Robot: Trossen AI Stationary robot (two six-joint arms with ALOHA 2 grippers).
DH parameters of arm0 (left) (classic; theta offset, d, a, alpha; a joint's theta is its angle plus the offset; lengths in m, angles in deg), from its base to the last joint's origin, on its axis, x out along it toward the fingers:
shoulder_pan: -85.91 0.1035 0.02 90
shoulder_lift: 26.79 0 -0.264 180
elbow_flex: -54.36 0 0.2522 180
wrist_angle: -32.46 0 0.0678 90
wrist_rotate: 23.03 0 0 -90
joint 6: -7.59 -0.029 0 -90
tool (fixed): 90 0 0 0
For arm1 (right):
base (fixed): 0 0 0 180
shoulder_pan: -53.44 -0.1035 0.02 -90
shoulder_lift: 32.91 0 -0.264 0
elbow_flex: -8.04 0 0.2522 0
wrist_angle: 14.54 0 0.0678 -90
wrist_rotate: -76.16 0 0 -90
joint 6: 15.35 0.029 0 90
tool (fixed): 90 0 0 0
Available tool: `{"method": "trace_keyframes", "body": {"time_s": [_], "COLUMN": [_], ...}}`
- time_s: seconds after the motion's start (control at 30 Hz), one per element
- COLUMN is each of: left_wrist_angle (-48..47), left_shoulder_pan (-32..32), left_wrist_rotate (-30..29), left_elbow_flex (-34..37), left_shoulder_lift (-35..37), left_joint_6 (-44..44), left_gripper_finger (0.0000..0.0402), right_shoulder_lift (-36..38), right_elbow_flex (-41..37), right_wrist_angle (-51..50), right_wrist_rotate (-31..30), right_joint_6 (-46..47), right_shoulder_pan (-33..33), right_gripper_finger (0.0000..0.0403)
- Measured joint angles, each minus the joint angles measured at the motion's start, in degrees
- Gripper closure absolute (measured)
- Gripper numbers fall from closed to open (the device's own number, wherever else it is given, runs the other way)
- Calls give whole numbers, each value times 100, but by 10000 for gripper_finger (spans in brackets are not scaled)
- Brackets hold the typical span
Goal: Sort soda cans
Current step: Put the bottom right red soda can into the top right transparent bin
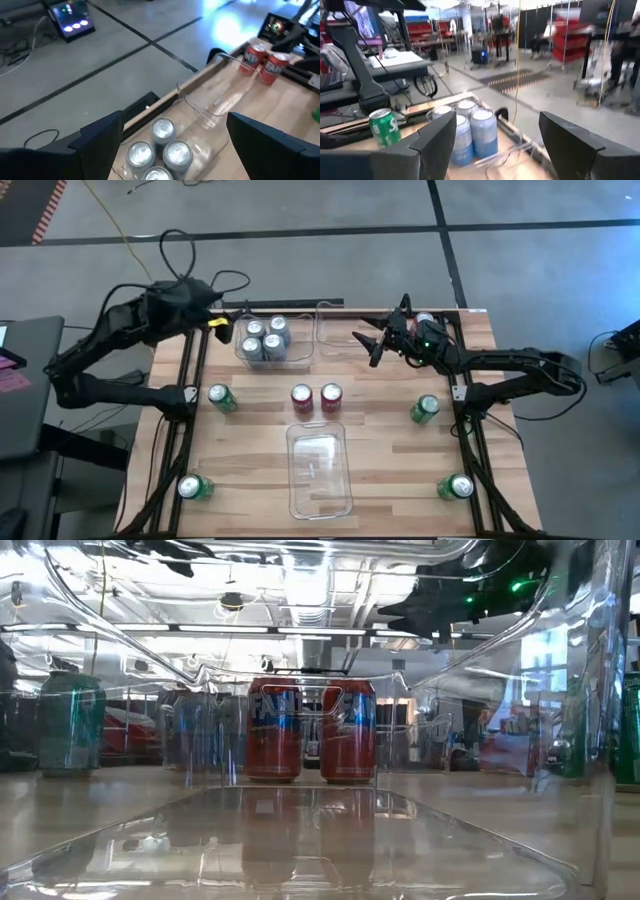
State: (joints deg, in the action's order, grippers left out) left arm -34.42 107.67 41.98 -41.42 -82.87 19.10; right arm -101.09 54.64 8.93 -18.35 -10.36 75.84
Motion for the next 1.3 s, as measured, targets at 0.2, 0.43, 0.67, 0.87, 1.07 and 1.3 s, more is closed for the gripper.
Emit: {"method": "trace_keyframes", "body": {"time_s": [0.2, 0.43, 0.67, 0.87, 1.07, 1.3], "left_wrist_angle": [927, 3431, 4612, 5122, 5572, 5534], "left_shoulder_pan": [-347, -927, -1350, -1871, -2076, -2110], "left_wrist_rotate": [101, 253, 550, 572, 494, 477], "left_elbow_flex": [591, 2185, 3184, 3547, 3591, 3606], "left_shoulder_lift": [-86, -57, -91, -116, -112, -117], "left_joint_6": [-648, -1449, -1815, -2132, -2179, -1877], "left_gripper_finger": [56, 56, 56, 56, 56, 56], "right_shoulder_lift": [0, 0, -7, -238, -873, -1463], "right_elbow_flex": [554, 854, 857, 672, 665, 662], "right_wrist_angle": [-1336, -1953, -2357, -2459, -2262, -1960], "right_wrist_rotate": [1098, 1283, 1283, 699, -688, -549], "right_joint_6": [184, 118, 54, 37, 93, 425], "right_shoulder_pan": [-54, -662, -1301, -2031, -2393, -2390], "right_gripper_finger": [102, 101, 100, 100, 100, 100]}}
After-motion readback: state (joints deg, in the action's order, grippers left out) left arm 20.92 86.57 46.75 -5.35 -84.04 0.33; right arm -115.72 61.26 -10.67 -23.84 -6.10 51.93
